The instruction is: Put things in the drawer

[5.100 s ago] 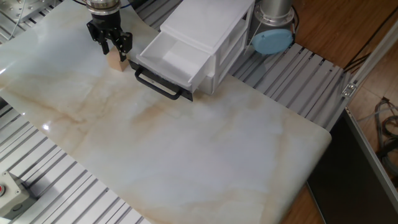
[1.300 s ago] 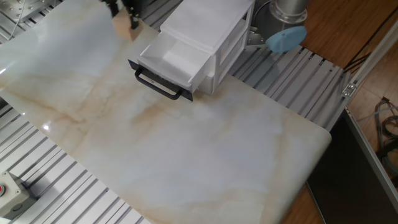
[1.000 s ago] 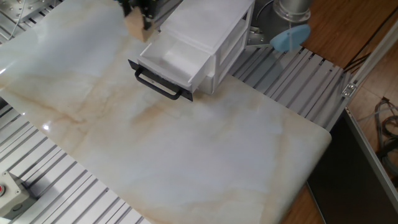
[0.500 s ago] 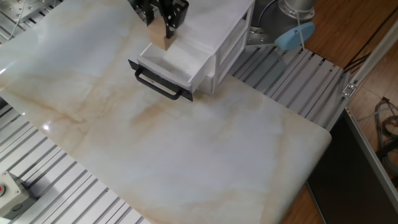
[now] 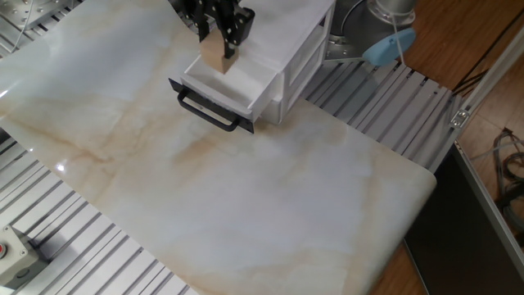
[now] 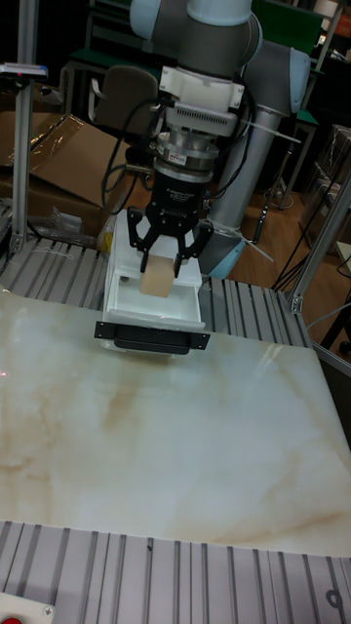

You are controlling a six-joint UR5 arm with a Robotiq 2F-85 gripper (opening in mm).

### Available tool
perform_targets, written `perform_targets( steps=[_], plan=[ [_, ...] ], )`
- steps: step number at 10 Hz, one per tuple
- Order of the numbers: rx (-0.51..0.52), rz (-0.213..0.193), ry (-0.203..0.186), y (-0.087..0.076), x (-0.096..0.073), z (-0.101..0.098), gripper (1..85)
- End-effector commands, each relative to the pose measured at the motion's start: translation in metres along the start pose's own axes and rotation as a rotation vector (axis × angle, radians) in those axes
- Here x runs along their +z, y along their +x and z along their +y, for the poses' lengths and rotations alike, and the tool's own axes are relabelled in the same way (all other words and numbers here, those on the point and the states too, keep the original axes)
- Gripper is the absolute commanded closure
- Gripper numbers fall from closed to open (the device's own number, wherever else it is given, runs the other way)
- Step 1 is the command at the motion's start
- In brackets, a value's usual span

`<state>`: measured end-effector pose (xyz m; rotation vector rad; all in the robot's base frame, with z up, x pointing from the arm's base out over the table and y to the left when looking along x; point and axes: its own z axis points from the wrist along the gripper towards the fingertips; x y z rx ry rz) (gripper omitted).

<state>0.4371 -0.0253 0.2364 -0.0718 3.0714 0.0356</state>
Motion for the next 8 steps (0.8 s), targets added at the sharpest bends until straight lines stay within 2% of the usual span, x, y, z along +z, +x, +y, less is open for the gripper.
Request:
perform_targets(
  steps=[1, 8],
  plan=[
    [0.011, -0.008, -0.017, -0.008, 0.010, 0.009, 84.7],
    [0.019, -0.027, -0.023, -0.007, 0.031, 0.011, 84.7]
  ],
)
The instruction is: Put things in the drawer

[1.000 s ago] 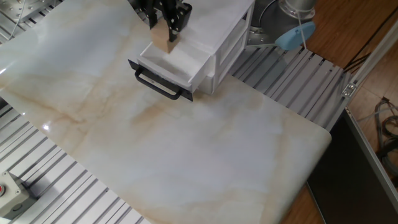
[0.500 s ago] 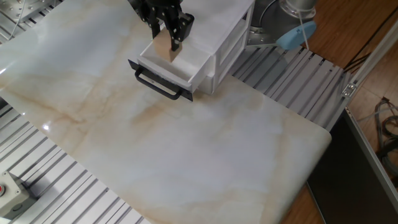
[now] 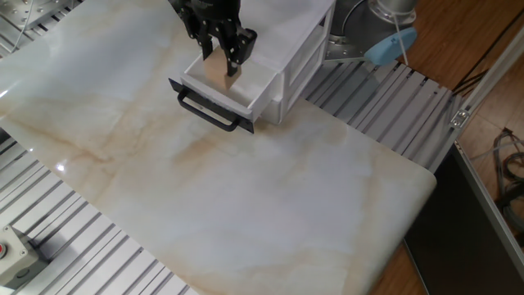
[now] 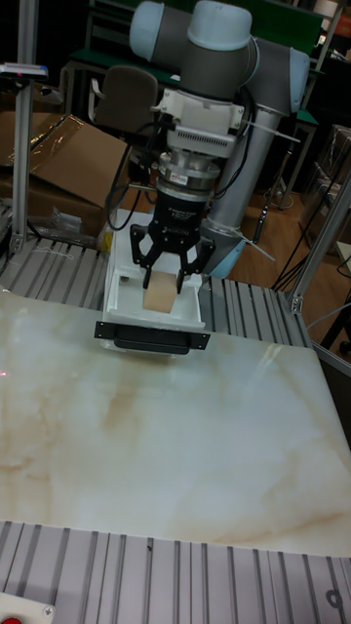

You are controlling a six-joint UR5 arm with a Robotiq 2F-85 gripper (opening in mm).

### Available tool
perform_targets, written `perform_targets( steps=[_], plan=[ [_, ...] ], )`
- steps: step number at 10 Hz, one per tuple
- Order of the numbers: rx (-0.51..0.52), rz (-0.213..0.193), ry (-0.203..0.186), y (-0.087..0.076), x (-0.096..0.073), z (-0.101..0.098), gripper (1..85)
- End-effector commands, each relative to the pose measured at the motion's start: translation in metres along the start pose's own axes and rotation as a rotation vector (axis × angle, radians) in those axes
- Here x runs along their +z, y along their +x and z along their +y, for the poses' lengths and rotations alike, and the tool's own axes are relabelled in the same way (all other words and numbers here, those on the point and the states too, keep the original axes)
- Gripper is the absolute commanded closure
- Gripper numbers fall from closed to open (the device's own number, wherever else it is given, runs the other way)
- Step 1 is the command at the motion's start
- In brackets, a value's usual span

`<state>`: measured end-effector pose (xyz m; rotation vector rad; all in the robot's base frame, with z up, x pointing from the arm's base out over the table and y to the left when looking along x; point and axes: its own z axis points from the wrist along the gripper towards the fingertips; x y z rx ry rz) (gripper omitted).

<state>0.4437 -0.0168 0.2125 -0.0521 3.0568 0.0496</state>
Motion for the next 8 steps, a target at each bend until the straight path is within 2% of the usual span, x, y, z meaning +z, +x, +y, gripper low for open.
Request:
perform_targets(
  steps=[1, 8],
  plan=[
    [0.012, -0.013, -0.017, -0.002, 0.009, 0.004, 84.7],
    [0.015, -0.040, -0.030, -0.004, 0.028, 0.002, 84.7]
  ],
)
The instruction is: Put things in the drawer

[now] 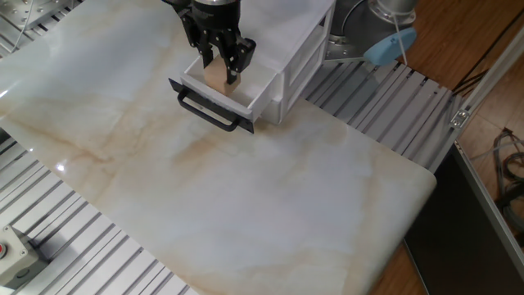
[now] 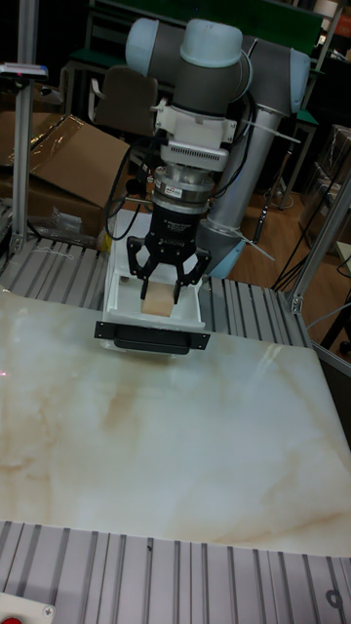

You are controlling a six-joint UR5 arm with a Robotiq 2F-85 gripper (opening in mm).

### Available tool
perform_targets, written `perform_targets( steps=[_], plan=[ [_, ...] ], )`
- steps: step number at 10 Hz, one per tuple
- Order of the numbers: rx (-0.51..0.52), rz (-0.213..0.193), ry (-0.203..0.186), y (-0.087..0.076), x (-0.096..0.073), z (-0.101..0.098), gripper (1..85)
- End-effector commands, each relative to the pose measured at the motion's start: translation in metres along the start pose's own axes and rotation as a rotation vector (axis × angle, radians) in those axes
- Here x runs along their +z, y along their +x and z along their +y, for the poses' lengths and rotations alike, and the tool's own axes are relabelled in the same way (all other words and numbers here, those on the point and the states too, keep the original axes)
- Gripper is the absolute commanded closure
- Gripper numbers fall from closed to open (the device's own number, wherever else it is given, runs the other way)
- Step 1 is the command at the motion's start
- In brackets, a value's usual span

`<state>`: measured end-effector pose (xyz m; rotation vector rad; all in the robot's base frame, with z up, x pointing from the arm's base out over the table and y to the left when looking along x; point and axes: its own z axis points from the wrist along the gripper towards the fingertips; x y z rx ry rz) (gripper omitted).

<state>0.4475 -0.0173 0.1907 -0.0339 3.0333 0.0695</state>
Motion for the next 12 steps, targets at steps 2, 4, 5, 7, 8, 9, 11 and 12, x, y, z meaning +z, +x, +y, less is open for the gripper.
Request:
perform_targets(
  steps=[2, 4, 5, 7, 8, 9, 11, 12],
  plan=[
    [0.006, -0.017, -0.010, -0.002, 0.011, 0.001, 84.7],
    [0.006, -0.029, -0.008, -0.003, 0.014, 0.001, 84.7],
    [0.002, -0.039, -0.005, -0.004, 0.016, -0.001, 84.7],
    [0.000, -0.051, -0.003, -0.006, 0.021, -0.004, 84.7],
    [-0.003, -0.051, 0.000, -0.006, 0.022, -0.005, 84.0],
    [-0.018, -0.050, 0.006, -0.006, 0.022, -0.006, 79.3],
    [-0.023, -0.066, 0.008, -0.009, 0.020, -0.007, 69.0],
    [-0.019, -0.067, 0.004, -0.009, 0.019, -0.005, 63.0]
  ],
)
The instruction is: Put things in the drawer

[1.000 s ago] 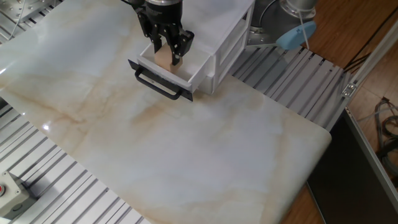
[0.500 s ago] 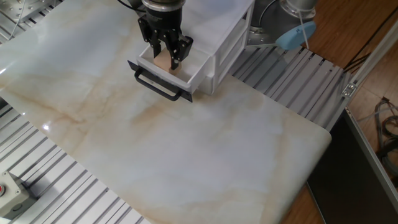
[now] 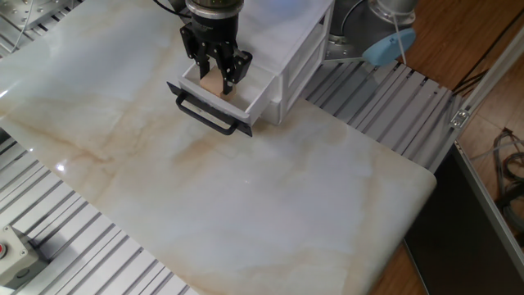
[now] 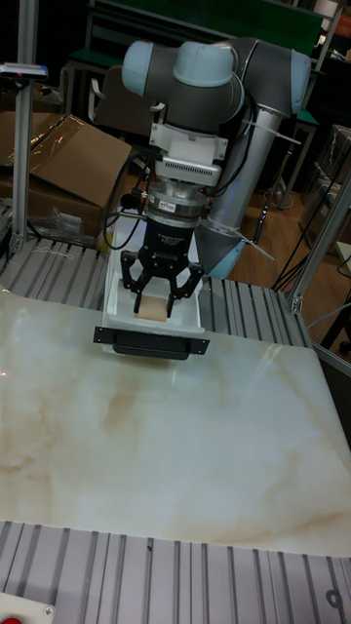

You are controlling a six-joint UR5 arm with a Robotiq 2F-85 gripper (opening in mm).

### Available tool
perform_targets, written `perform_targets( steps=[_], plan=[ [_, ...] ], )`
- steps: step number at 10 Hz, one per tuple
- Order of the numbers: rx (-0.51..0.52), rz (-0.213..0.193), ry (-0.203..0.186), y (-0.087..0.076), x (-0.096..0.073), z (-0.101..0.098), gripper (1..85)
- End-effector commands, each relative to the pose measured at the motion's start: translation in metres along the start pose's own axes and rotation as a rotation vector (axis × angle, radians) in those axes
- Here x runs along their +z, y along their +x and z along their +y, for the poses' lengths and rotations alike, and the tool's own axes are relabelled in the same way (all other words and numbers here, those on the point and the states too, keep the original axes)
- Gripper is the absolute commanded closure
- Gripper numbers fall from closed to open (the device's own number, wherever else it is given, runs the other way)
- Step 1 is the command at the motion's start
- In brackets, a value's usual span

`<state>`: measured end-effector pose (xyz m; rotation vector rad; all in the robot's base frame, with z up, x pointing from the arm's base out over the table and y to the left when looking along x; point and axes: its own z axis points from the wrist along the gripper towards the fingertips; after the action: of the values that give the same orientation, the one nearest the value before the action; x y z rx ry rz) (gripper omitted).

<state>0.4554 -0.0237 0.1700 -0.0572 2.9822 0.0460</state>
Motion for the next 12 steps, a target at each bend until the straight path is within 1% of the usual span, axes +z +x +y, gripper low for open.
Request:
perform_targets(
  steps=[1, 2, 4, 5, 6, 9, 12],
  plan=[
    [0.013, -0.014, -0.027, -0.002, -0.003, 0.007, 59.3],
    [0.031, -0.007, -0.029, 0.000, -0.004, 0.007, 59.3],
    [0.052, 0.012, -0.036, 0.005, -0.004, 0.009, 53.7],
    [0.058, 0.021, -0.048, 0.008, -0.005, 0.012, 51.3],
    [0.060, 0.027, -0.051, 0.010, -0.005, 0.013, 49.3],
    [0.050, 0.065, -0.063, 0.020, -0.007, 0.016, 39.0],
    [0.035, 0.079, -0.081, 0.024, -0.007, 0.018, 33.0]
  ],
)
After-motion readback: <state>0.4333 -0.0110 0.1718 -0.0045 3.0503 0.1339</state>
